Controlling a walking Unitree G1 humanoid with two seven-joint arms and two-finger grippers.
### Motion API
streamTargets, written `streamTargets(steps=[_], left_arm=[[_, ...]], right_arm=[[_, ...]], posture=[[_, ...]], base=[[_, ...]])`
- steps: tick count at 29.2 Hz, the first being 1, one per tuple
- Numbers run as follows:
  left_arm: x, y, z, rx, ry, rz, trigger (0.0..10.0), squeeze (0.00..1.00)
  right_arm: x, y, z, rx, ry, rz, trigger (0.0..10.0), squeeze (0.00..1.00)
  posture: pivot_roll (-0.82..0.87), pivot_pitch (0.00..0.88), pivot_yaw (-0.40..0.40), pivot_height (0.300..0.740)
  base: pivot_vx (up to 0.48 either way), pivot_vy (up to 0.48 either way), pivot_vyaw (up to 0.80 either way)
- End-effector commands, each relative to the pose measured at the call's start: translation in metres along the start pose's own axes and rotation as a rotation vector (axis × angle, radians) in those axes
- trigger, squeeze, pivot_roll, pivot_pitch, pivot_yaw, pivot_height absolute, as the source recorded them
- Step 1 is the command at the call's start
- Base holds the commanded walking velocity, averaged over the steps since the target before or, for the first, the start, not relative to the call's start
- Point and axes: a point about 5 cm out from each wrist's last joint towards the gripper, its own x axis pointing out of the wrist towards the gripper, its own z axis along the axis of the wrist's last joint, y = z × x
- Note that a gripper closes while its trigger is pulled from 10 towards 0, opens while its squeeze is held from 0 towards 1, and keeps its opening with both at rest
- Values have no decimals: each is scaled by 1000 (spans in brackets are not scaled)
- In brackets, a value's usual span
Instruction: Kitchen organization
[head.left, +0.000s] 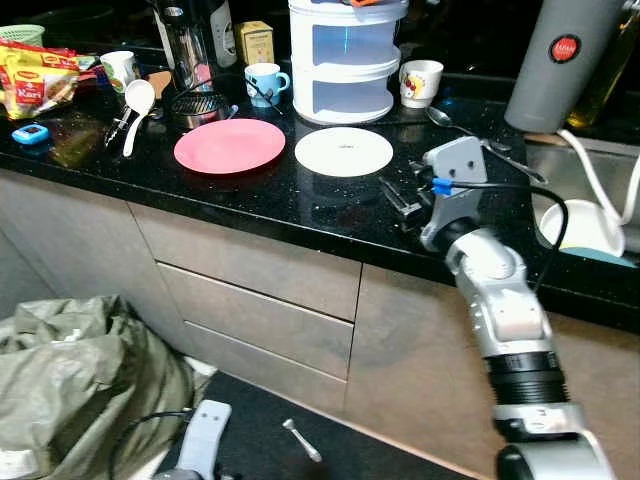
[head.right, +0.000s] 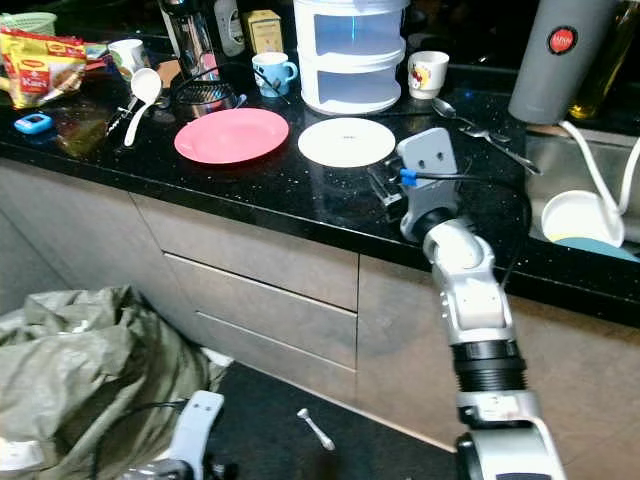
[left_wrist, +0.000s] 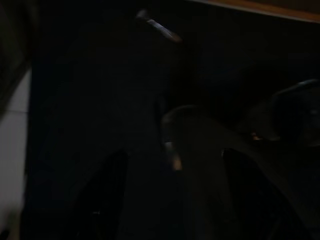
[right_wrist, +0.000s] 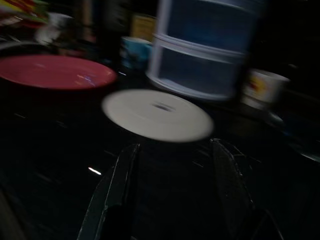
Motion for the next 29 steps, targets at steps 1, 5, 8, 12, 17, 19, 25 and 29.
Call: streamTargets(steps=[1,5,8,12,17,19,25,29], left_arm=[[0,-2,1,8,5,-10,10000,0],[1,-2,0,9,8,-14,10000,0],[1,-2,0,9,8,-16,10000,0],[1,-3,0,7,8,-19,10000,0],[1,-3,0,3,8,-24,10000,0],[1,-3,0,3,8,-24,10000,0],[1,-3,0,3,8,-27,10000,0],[1,-4,0,1,8,-29,10000,0]], right_arm=[[-1,-8,-1,7,10,-36,10000,0],[-2,-9,2,-1,-8,-45,10000,0],[-1,-8,2,-5,-14,-45,10000,0],[0,-6,2,-4,-16,-44,10000,0],[1,-6,2,-2,-15,-44,10000,0],[1,-6,2,-2,-14,-44,10000,0],[1,0,1,-12,-11,-28,10000,0],[1,2,0,-13,-11,-18,10000,0]], posture=[[-69,0,55,740],[-68,0,55,740],[-68,0,55,740],[-66,0,52,740],[-65,0,50,740],[-65,0,51,740],[-66,0,53,740],[-64,0,53,740]], base=[[0,-307,-725],[0,-308,-363],[0,-310,0],[0,-308,0],[0,-310,0],[0,-311,0],[0,-311,0],[0,-316,0]])
